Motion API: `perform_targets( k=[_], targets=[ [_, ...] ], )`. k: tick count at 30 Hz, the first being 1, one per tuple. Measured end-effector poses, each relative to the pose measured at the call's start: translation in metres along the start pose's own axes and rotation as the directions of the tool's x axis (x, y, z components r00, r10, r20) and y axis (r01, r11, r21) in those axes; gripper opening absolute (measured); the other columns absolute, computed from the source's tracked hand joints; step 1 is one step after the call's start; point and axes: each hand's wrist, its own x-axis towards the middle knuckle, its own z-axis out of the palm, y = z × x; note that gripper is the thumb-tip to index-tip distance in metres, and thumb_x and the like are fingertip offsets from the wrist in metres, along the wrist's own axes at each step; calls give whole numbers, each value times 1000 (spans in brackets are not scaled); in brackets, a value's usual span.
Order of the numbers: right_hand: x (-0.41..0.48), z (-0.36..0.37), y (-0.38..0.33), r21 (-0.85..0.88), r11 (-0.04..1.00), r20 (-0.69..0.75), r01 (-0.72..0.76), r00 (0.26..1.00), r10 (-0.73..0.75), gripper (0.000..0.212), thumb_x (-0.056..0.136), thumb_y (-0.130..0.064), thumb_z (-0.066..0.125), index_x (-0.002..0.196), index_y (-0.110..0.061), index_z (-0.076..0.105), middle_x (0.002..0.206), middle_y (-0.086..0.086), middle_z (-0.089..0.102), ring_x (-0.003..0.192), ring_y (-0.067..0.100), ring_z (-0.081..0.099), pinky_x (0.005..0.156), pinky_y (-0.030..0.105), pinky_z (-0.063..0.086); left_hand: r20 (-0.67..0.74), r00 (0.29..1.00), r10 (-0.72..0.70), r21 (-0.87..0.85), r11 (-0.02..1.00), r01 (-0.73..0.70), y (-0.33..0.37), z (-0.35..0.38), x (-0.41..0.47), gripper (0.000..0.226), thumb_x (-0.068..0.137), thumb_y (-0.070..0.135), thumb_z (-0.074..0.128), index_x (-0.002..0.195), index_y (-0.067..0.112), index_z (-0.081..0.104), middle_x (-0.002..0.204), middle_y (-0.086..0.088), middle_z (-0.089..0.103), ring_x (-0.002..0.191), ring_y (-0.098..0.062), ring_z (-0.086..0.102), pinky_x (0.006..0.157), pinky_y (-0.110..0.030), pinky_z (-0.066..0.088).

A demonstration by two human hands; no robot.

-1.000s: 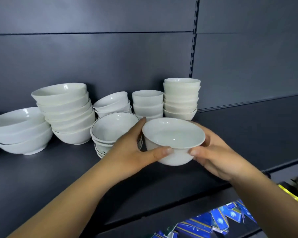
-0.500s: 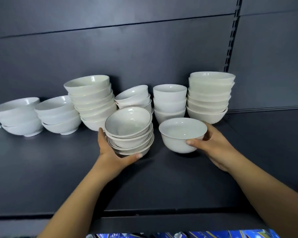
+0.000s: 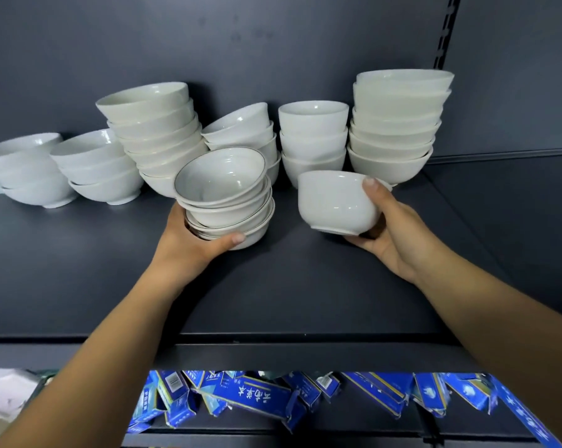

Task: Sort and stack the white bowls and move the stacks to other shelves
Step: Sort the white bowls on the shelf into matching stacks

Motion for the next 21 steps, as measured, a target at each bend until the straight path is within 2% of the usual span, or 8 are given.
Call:
perform_targets(
  k=[3, 5, 7, 9, 12, 16, 18, 21],
  targets=[
    [-1, 0, 1, -28, 999, -3, 27, 1000, -27, 18, 85, -35, 55, 97, -22, 59, 100, -4, 66, 97, 10, 61, 86, 33, 50, -14, 1000, -19, -13, 1000, 18, -2, -6, -4, 89, 45, 34, 84, 123, 32, 42, 115, 21, 57, 98, 19, 54, 75, 3, 40],
    [0, 0, 3, -113, 990, -40, 89, 995, -94, 36, 74, -46, 65, 101, -24, 57, 108, -3, 64, 101, 10, 60, 91, 34, 49, -35, 999, -28, -15, 1000, 27, -5, -14, -7, 92, 44, 40, 85, 125, 31, 42, 116, 21, 59, 101, 15, 54, 80, -1, 42],
    [3, 0, 5, -272, 951, -85, 149, 980, -178, 55, 62, -53, 74, 106, -25, 53, 112, -7, 61, 107, 11, 58, 97, 35, 46, -69, 997, -24, -5, 1000, 24, -7, -23, -9, 94, 46, 42, 88, 128, 27, 43, 118, 17, 59, 106, 11, 54, 90, -11, 43],
    [4, 2, 5, -381, 905, -89, 189, 967, -240, 54, 70, -42, 72, 116, -24, 49, 112, -11, 57, 109, 9, 53, 97, 29, 43, -121, 993, -5, 16, 1000, 7, -12, -31, -11, 99, 45, 46, 85, 131, 23, 43, 123, 10, 59, 113, 0, 55, 97, -22, 42],
    [1, 4, 7, -467, 855, -51, 226, 958, -281, 55, 78, -34, 66, 126, -20, 44, 108, -14, 51, 102, 3, 48, 86, 18, 37, -225, 974, 4, 50, 999, 7, -20, -40, -10, 100, 43, 45, 83, 131, 20, 44, 124, 8, 59, 113, -3, 55, 97, -23, 43],
    [-5, 5, 11, -519, 813, 39, 265, 957, -287, 41, 81, -33, 63, 116, -28, 42, 95, -28, 48, 86, -12, 48, 66, -4, 38, -334, 943, -20, 55, 998, 41, -32, -49, -6, 98, 48, 37, 88, 133, 21, 40, 129, 7, 56, 116, -8, 53, 101, -30, 42],
    [-7, 5, 10, -532, 800, 75, 277, 957, -281, 39, 82, -30, 63, 112, -30, 40, 94, -30, 46, 85, -13, 46, 65, -5, 37, -368, 929, -45, 67, 995, 74, -38, -55, -2, 95, 53, 32, 88, 133, 20, 39, 130, 7, 54, 117, -10, 52, 102, -31, 41],
    [-10, 8, 10, -532, 798, 102, 284, 957, -272, 44, 79, -28, 67, 112, -31, 38, 97, -30, 46, 93, -6, 48, 78, 6, 38, -388, 919, -68, 71, 992, 103, -44, -67, 5, 96, 52, 34, 88, 133, 21, 39, 130, 6, 54, 117, -12, 52, 101, -31, 41]
  ],
)
